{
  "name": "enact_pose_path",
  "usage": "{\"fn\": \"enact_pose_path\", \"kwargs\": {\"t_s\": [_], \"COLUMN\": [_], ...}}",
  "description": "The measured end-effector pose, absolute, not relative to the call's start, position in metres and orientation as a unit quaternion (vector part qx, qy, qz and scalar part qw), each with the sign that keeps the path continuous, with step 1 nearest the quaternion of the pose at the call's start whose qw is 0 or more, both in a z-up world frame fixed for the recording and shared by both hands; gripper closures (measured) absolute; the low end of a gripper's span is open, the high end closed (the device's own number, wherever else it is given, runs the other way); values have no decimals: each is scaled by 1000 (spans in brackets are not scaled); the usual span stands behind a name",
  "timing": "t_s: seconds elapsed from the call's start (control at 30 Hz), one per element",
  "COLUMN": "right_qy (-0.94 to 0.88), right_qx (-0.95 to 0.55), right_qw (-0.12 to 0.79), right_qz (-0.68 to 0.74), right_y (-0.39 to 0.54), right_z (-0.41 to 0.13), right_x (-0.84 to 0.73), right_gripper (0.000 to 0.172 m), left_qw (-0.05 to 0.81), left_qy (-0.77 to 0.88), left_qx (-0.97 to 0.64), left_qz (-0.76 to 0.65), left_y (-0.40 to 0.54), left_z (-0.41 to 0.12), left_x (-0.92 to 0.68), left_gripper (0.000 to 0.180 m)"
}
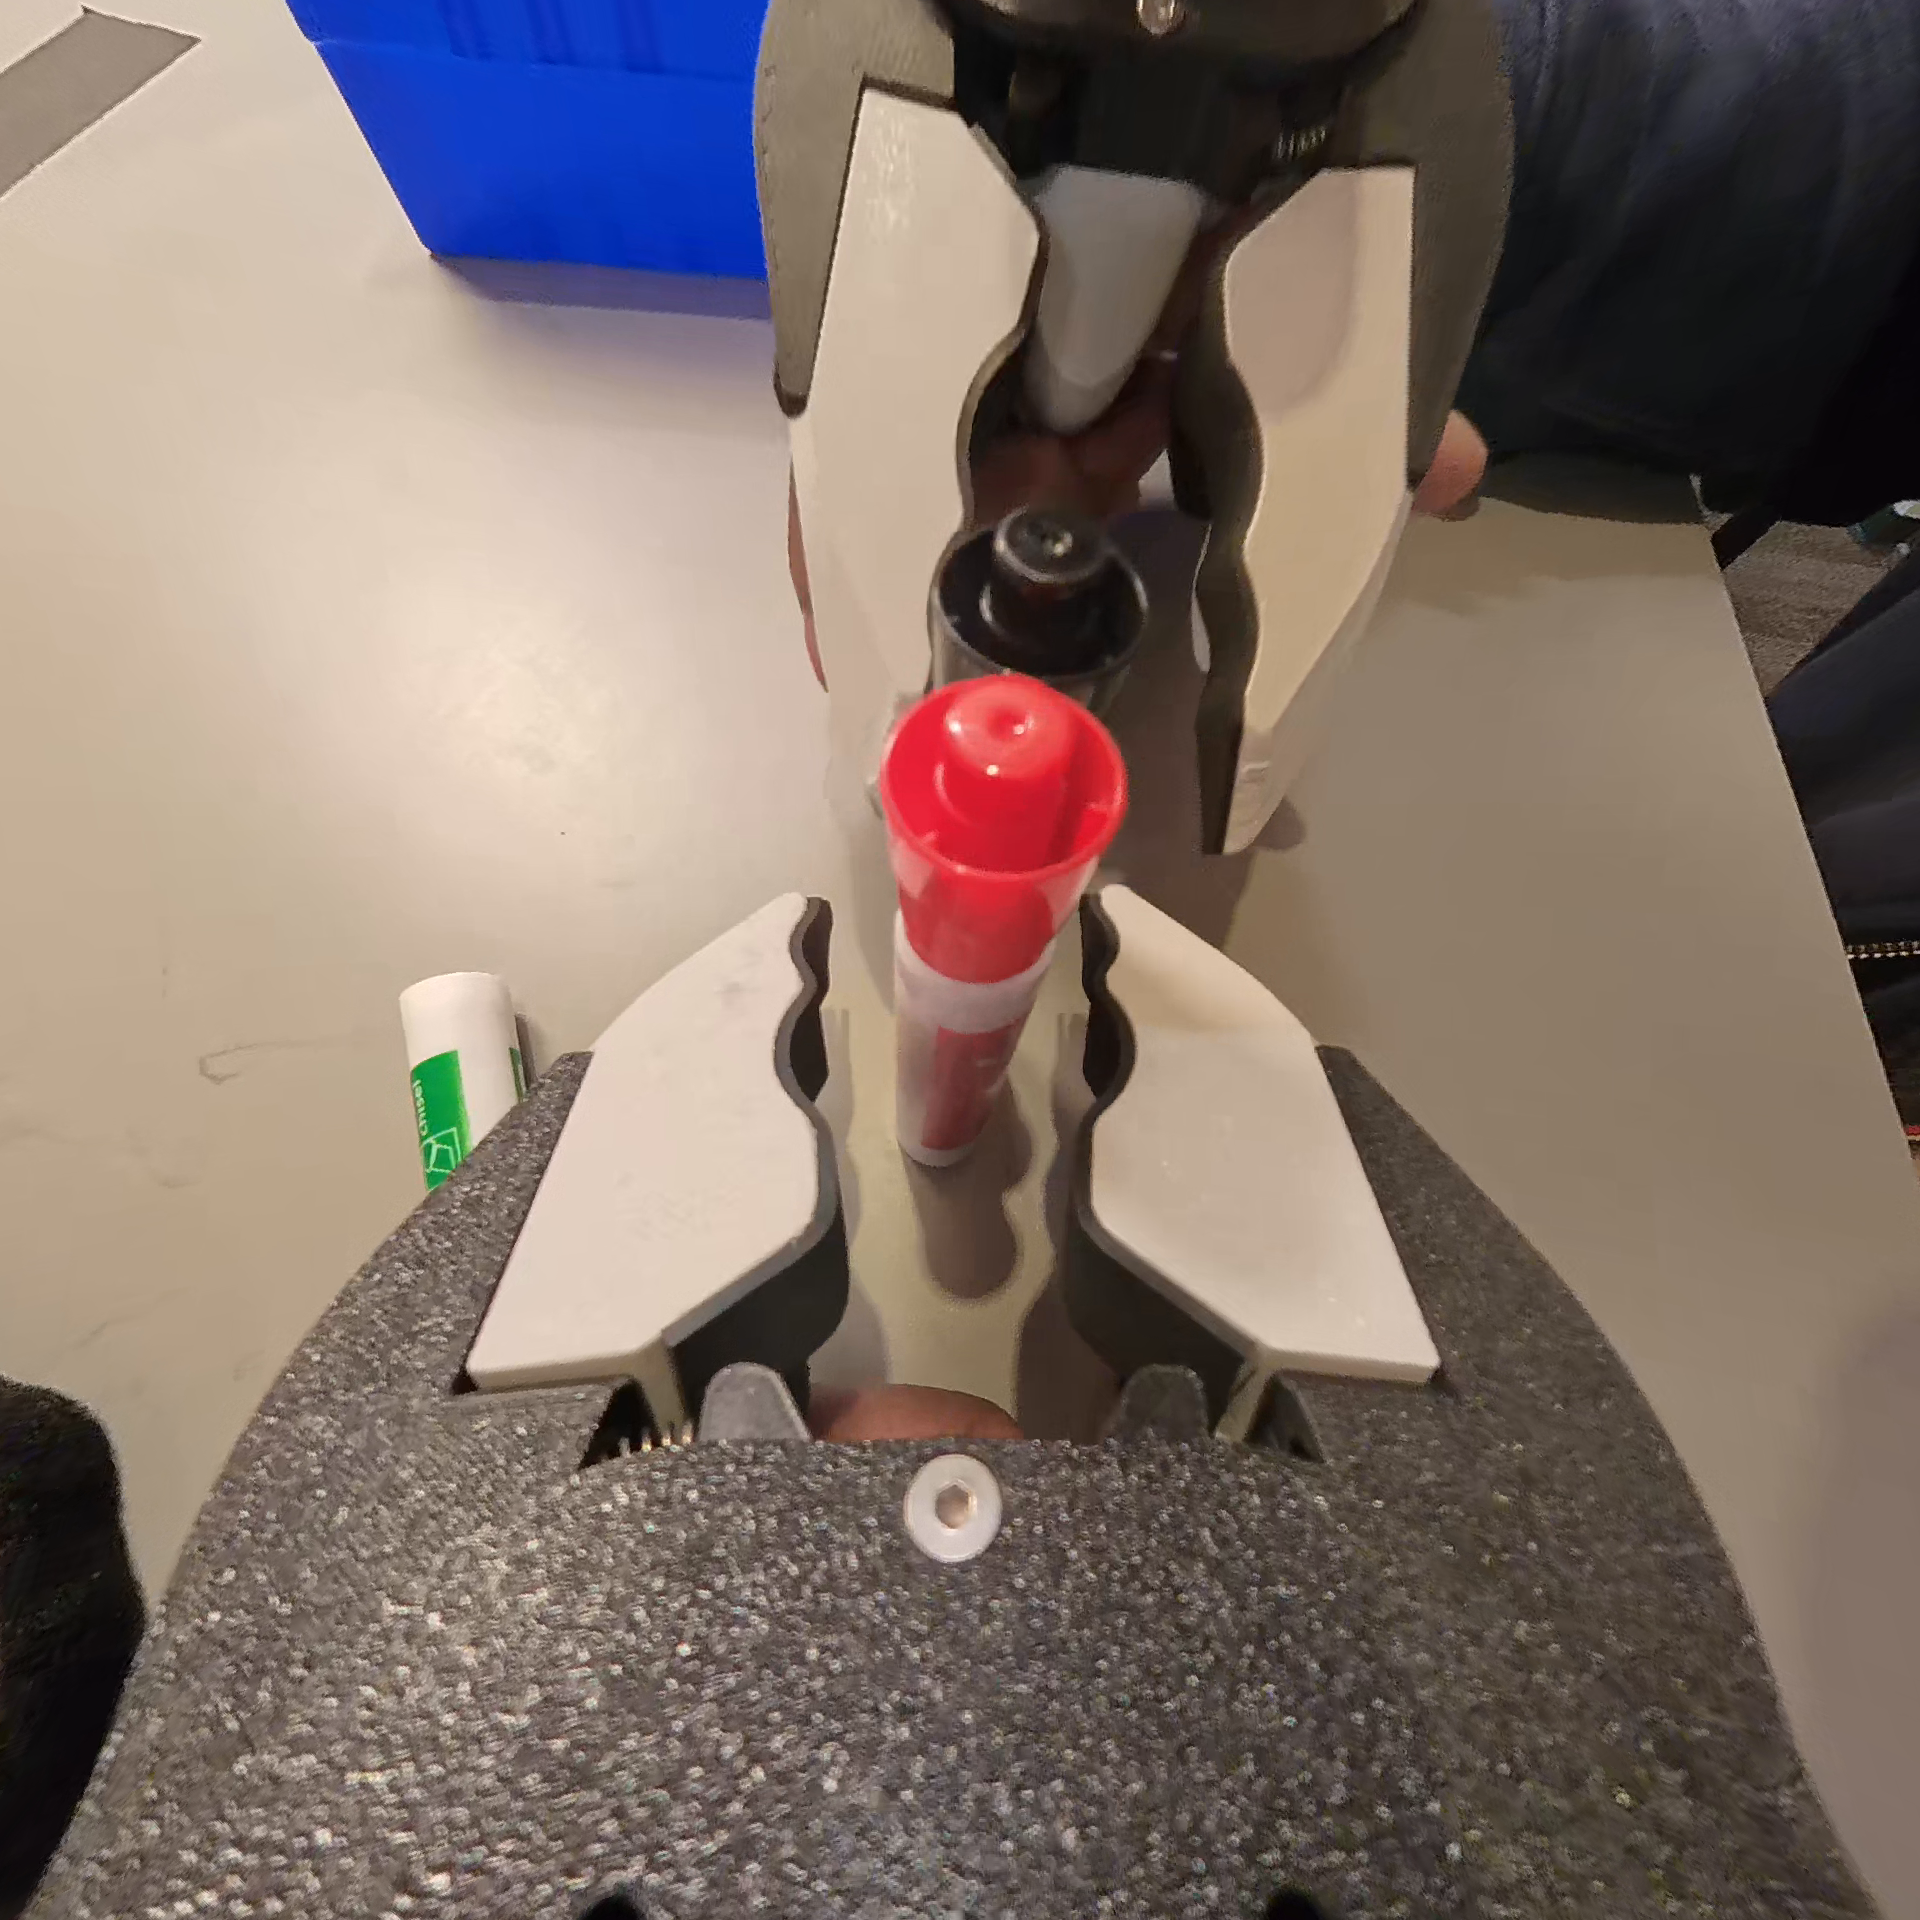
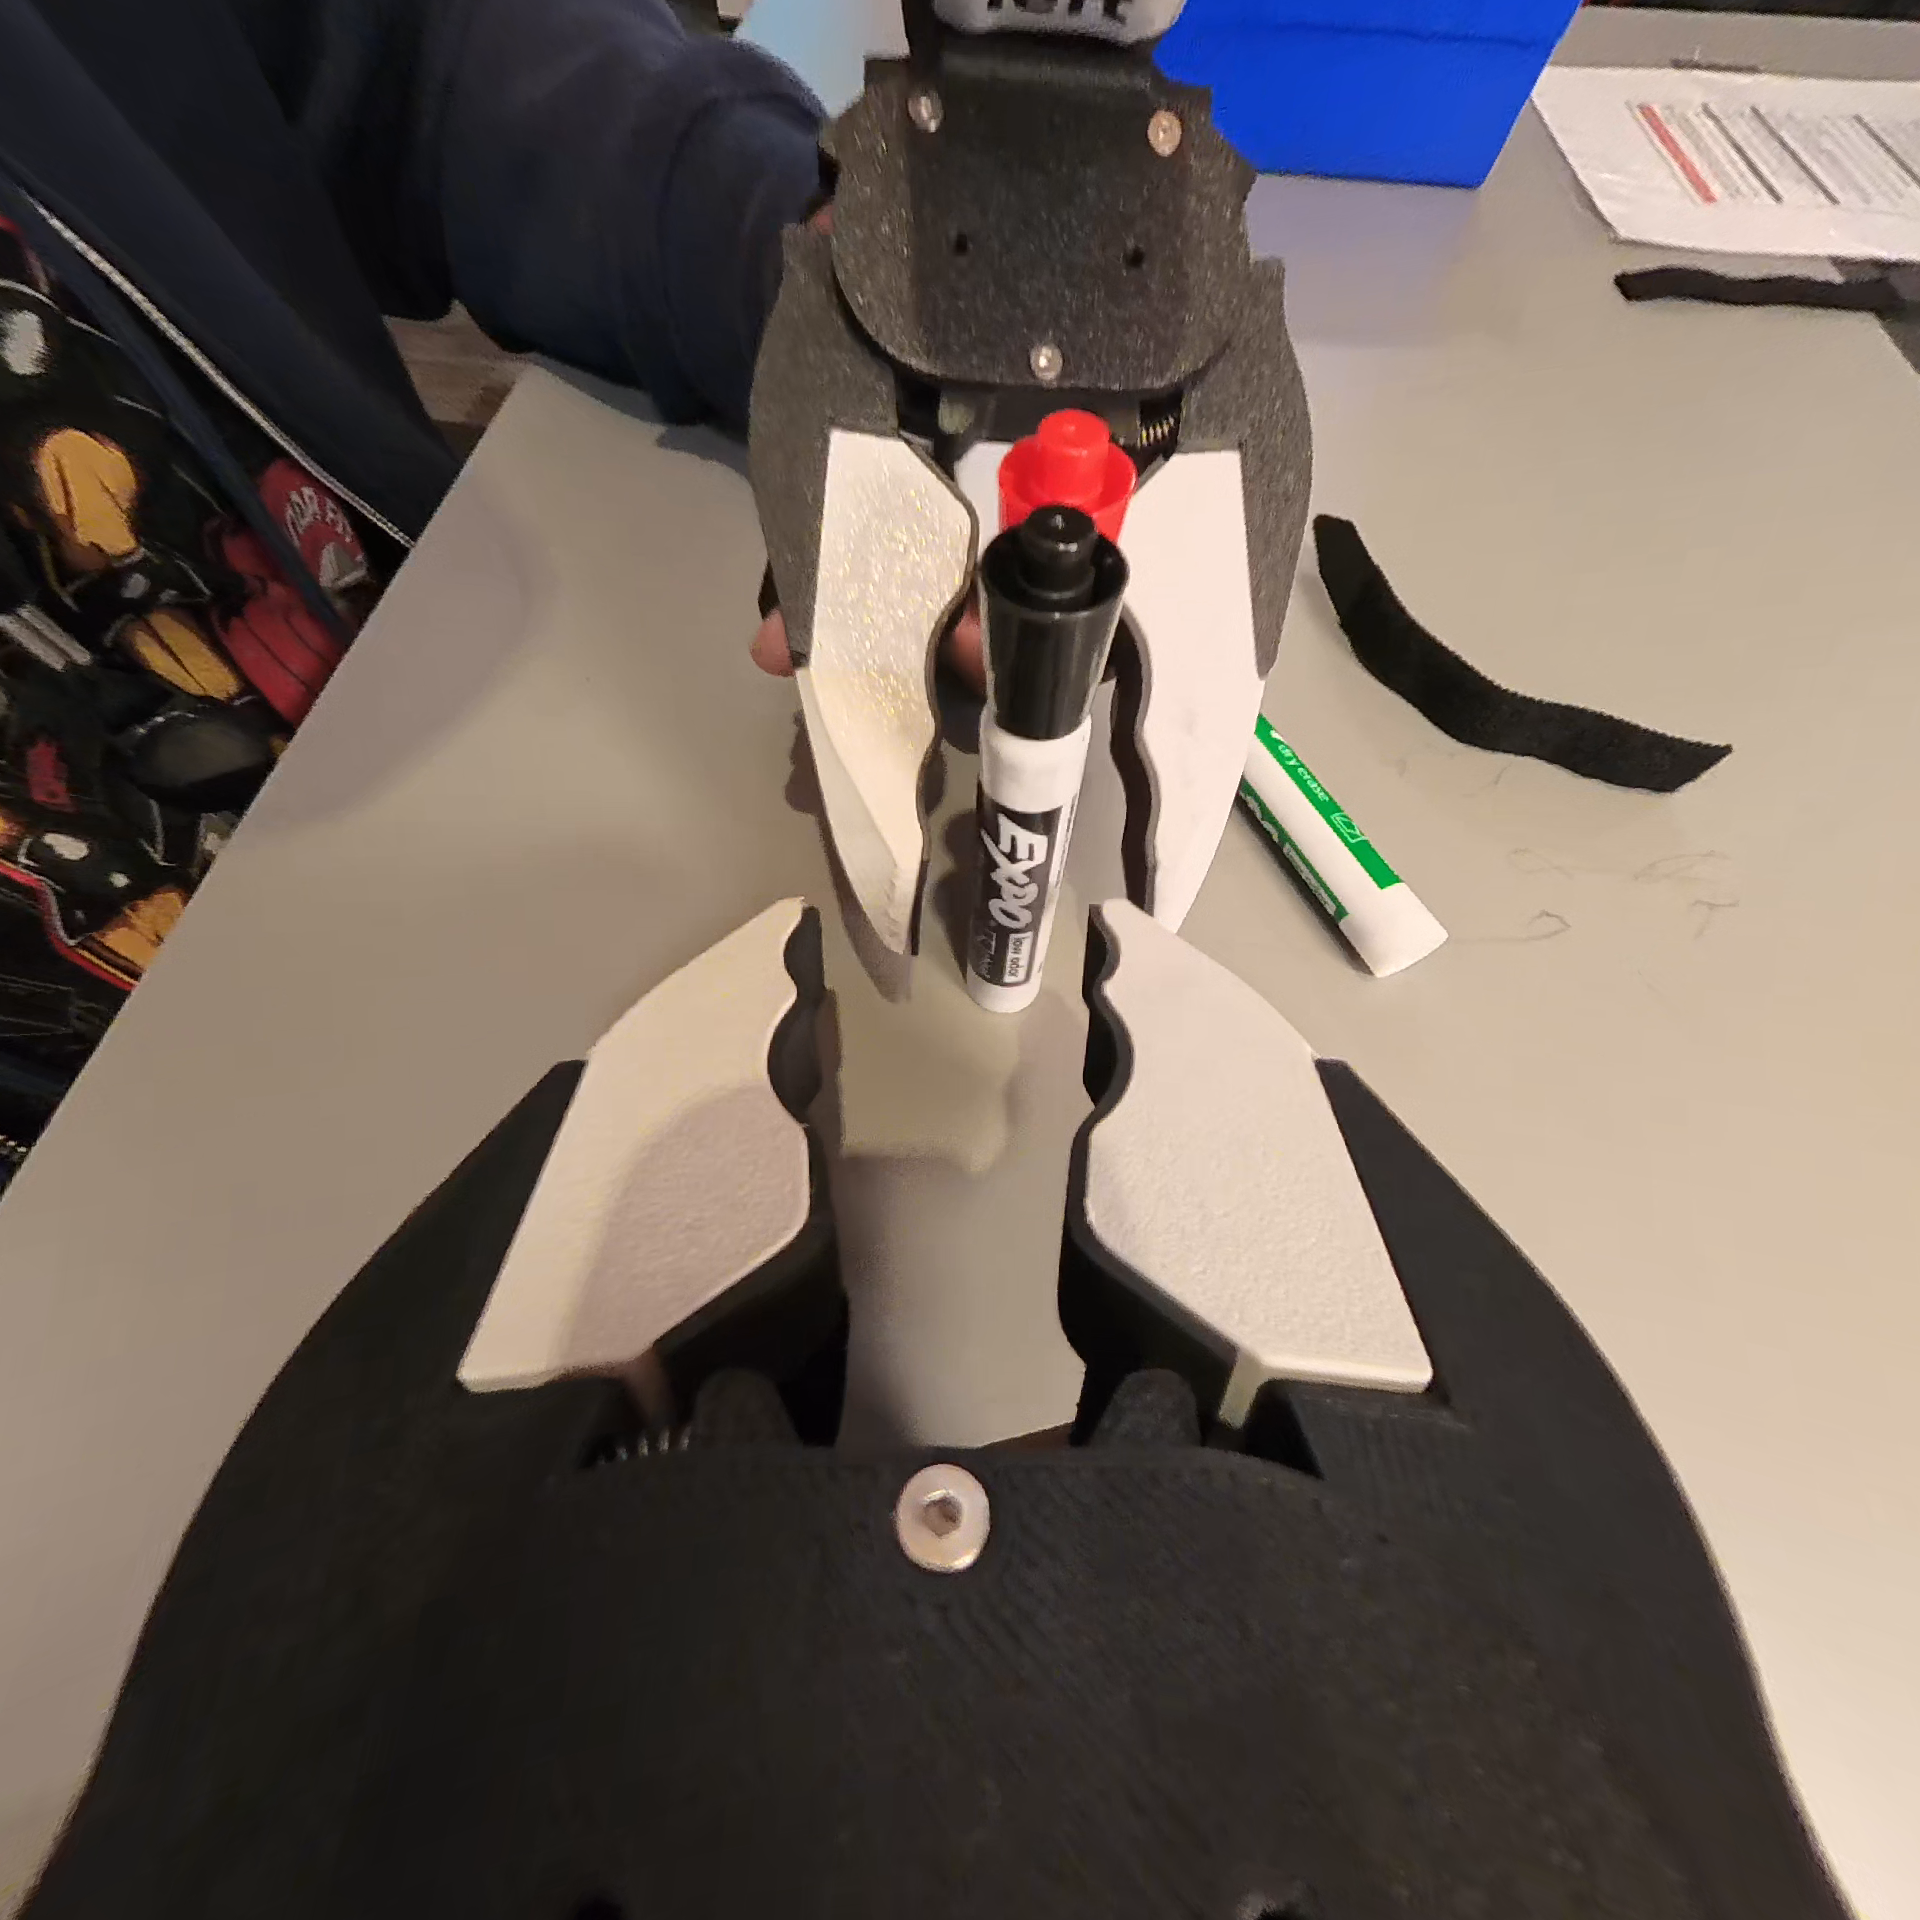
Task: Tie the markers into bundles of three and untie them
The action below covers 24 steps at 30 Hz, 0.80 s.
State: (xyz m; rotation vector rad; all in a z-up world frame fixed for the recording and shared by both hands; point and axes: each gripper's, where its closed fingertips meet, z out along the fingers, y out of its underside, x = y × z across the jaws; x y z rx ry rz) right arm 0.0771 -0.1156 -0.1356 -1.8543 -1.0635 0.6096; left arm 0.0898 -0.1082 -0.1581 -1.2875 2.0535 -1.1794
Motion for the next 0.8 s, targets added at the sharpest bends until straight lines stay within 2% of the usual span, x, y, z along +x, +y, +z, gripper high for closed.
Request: {"fn": "enact_pose_path", "kwargs": {"t_s": [0.5, 0.6, 0.8], "right_qy": [-426, -426, -422], "right_qx": [-741, -741, -743], "right_qw": [456, 457, 460], "right_qz": [249, 247, 242], "right_y": [-112, -111, -107], "right_z": [-131, -131, -132], "right_x": [75, 75, 77], "right_gripper": [124, 124, 124], "left_qw": [219, 214, 208], "left_qy": [747, 748, 740], "left_qx": [-464, -465, -477], "left_qz": [-424, -422, -426], "left_y": [-110, -111, -108], "left_z": [-159, -161, -160], "left_x": [93, 93, 95], "left_gripper": [148, 159, 160]}}
